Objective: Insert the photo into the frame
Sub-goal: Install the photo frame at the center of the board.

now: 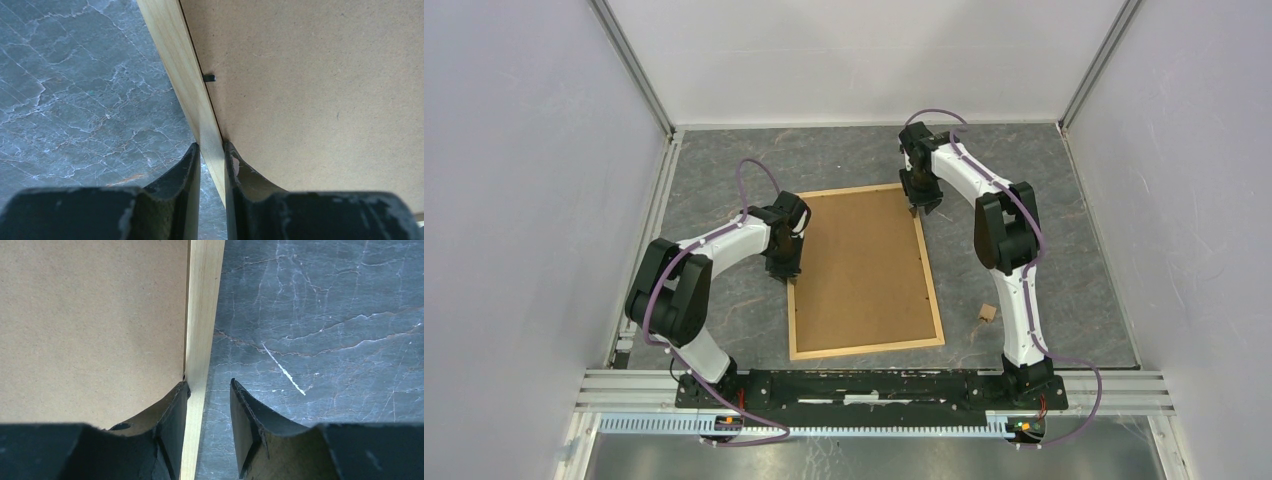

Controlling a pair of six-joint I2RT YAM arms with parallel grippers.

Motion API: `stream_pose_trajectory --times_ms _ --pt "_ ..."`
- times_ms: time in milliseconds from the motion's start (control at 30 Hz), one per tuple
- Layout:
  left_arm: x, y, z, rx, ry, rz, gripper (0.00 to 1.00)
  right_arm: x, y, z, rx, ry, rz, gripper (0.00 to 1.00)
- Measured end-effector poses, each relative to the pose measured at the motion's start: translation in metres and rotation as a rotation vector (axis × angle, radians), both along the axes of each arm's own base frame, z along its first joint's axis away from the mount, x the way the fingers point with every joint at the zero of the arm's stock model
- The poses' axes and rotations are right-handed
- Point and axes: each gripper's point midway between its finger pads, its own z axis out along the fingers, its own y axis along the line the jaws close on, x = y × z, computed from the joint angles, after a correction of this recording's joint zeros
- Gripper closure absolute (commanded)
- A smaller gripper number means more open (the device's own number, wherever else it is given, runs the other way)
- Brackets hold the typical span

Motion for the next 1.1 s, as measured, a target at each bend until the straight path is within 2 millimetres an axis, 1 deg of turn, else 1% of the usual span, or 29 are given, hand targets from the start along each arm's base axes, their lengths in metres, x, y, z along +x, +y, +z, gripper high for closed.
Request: stream_pose_trajectory --times_ms 733,833,967,1100 --pt "0.0 0.0 0.0 0.0 0.0 0.0 0.98 0.002 -0.002 -0.006 -0.008 0.0 -0.03 0.58" --pt "0.0 0.0 0.0 0.0 0.0 0.0 0.98 0.002 -0.001 -0.007 -0.004 0.005 -0.027 0.56" --pt "0.0 0.0 0.0 0.0 0.0 0.0 0.98 0.001 0.0 -0.008 0.008 0.009 -0.017 0.51" --pt "0.0 0.0 0.0 0.001 0.001 0.0 0.98 0.0 0.009 -0.013 0.092 0.015 0.007 0.44"
